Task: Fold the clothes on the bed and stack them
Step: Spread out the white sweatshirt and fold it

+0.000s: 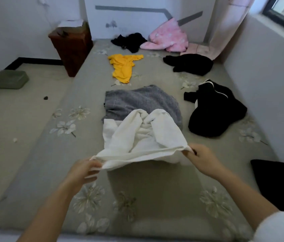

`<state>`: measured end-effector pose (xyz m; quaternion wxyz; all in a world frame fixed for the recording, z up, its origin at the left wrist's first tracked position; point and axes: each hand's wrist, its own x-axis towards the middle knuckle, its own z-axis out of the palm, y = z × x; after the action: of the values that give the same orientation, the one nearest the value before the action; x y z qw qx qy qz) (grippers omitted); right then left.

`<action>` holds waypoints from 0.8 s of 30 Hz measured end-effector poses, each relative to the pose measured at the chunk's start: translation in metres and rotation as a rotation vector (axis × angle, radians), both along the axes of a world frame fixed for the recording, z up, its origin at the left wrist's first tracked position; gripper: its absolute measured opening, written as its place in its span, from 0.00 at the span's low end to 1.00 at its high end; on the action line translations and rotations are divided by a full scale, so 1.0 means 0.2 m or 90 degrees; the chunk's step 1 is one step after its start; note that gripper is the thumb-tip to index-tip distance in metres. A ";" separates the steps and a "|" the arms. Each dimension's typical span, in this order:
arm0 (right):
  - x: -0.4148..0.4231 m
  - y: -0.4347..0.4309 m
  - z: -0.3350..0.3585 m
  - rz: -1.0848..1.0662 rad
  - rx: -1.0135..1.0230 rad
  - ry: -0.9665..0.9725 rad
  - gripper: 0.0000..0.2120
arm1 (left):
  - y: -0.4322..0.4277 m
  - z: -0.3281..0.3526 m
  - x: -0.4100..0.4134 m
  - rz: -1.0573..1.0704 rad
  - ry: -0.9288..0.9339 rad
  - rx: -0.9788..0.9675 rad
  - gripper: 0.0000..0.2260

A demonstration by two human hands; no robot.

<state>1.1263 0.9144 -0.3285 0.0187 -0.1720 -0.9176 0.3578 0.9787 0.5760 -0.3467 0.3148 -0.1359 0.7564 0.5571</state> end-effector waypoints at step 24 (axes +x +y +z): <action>0.08 -0.08 -1.13 0.000 -0.048 -0.484 0.14 | 0.17 -1.12 0.15 -0.619 0.225 -0.454 0.12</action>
<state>1.1427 0.8979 -0.5554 -0.3293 -0.2931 -0.8451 0.3023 1.0093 0.6101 -0.5701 0.3377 0.2211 0.9116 0.0780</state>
